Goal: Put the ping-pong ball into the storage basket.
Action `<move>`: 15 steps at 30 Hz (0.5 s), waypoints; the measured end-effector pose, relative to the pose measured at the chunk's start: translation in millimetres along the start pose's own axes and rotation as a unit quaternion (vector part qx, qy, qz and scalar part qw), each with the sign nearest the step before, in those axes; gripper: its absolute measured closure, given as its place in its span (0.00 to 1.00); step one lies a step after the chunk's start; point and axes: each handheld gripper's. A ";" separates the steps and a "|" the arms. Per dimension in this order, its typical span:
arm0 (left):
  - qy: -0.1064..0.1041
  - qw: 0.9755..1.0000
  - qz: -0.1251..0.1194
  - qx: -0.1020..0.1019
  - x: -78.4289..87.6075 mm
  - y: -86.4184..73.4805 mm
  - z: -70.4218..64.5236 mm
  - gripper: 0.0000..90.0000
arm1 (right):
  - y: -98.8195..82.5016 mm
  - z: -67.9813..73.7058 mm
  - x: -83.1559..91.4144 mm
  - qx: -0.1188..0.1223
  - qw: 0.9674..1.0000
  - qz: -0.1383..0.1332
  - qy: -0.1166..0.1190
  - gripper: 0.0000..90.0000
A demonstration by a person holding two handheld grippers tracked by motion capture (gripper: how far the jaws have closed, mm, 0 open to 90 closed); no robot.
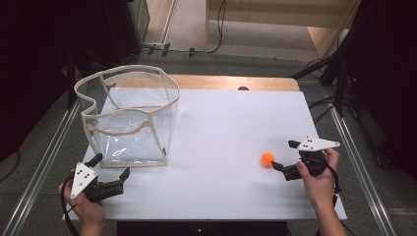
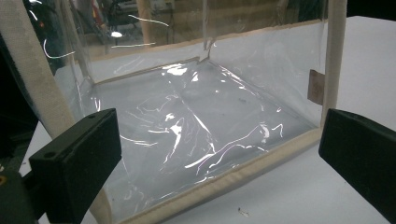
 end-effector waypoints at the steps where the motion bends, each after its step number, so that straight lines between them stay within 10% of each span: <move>1: 0.000 1.000 0.000 0.000 0.0 0.0 0.0 0.00 | 0.4 0.7 -1.1 0.000 1.000 0.005 -0.001 0.00; 15: 0.000 1.000 0.000 0.000 -0.1 0.0 0.0 0.00 | 10.4 6.9 -13.8 0.020 0.998 0.055 -0.015 0.00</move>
Point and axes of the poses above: each handheld gripper's, and its own axes: x roughly backward along the jaws, y roughly out of its top, z roughly to its left, and after that the axes turned 14 degrees about -x, right-handed
